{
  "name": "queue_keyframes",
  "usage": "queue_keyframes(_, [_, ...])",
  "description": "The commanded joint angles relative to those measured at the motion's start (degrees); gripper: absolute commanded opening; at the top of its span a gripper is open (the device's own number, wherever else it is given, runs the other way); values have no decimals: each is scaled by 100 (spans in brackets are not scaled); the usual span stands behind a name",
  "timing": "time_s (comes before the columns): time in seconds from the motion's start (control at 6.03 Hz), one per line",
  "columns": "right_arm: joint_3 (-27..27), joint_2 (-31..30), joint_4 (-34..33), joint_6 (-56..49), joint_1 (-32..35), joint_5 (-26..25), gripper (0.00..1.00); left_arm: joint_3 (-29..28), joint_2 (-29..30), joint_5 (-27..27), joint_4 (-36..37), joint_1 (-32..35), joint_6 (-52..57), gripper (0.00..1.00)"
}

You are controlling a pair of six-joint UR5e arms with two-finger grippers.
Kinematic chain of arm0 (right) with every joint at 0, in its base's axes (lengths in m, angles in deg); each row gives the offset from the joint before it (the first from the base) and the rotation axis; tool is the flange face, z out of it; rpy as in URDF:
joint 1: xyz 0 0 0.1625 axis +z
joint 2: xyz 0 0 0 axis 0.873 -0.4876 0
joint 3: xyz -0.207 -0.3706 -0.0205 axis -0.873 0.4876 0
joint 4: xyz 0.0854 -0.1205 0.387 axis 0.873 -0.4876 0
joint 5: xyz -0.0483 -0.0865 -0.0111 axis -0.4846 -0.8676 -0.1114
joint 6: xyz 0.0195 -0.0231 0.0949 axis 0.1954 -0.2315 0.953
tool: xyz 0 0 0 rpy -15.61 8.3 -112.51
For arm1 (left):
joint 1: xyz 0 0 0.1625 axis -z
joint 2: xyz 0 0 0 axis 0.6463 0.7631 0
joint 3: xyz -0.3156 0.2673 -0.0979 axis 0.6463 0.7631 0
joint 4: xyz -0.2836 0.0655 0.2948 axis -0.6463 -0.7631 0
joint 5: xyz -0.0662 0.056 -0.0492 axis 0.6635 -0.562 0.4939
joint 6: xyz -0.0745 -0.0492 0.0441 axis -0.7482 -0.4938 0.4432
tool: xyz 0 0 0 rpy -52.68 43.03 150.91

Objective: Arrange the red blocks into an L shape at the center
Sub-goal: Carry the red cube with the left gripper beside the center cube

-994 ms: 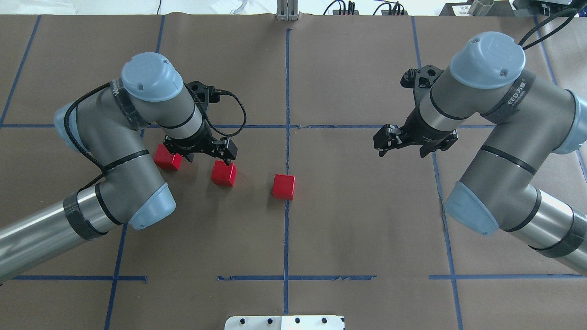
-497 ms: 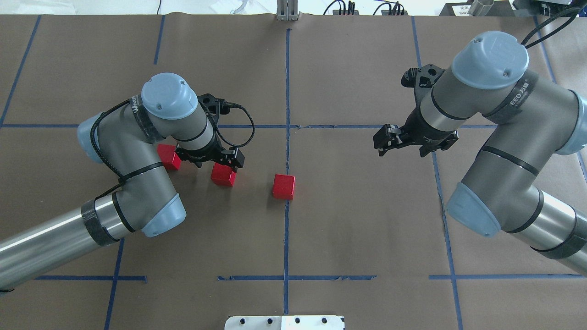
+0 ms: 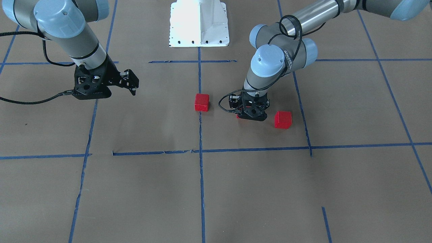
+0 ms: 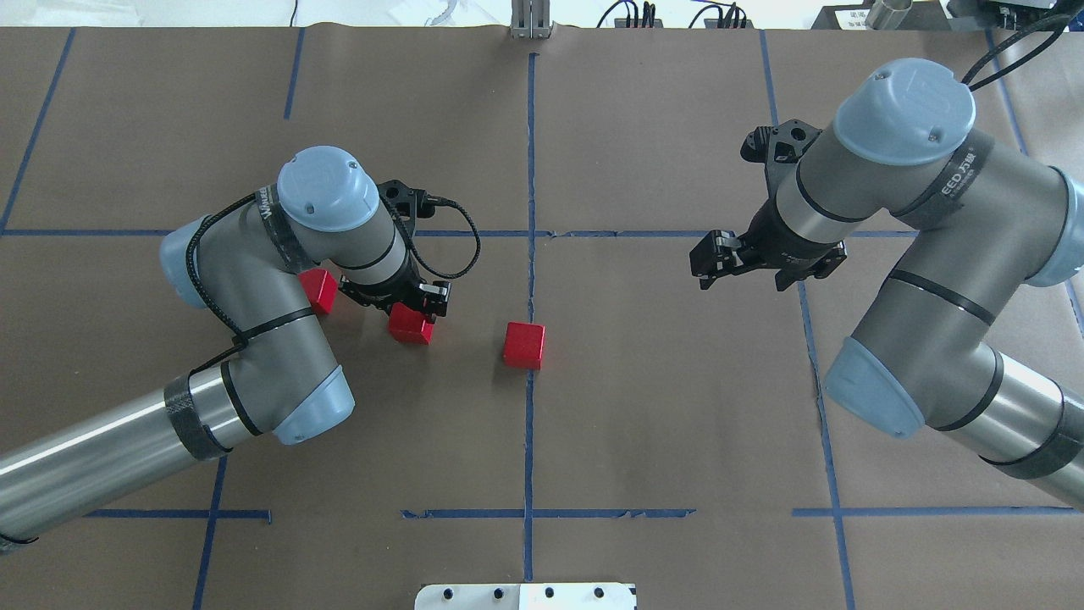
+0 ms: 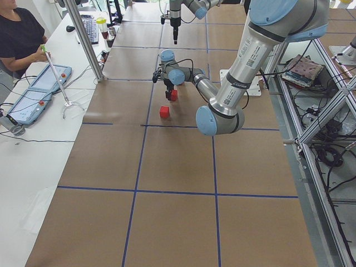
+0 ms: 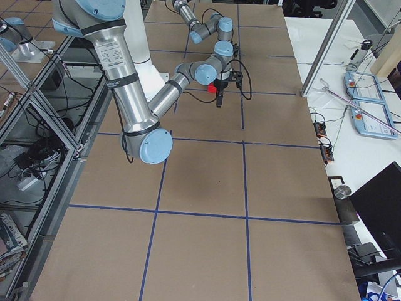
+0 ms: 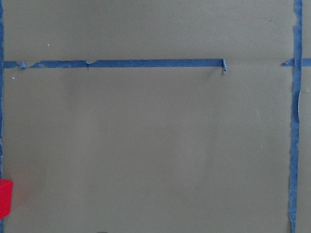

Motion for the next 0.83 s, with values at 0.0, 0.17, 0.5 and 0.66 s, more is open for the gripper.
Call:
queue_keyframes(0.0, [-3, -8, -2, -11, 85, 9, 100, 7, 313, -62, -27, -8, -307, 0])
queue_keyframes(0.17, [-3, -43, -19, -63, 286, 70, 100, -71, 655, -663, -27, -17, -292, 0])
queue_keyframes(0.5, [-3, -219, -11, -309, 376, 70, 100, -1121, 1498, -765, -36, -26, -248, 0])
queue_keyframes(0.66, [-12, -219, -11, -310, 376, 70, 100, -1335, 1598, -800, -36, -104, -300, 0])
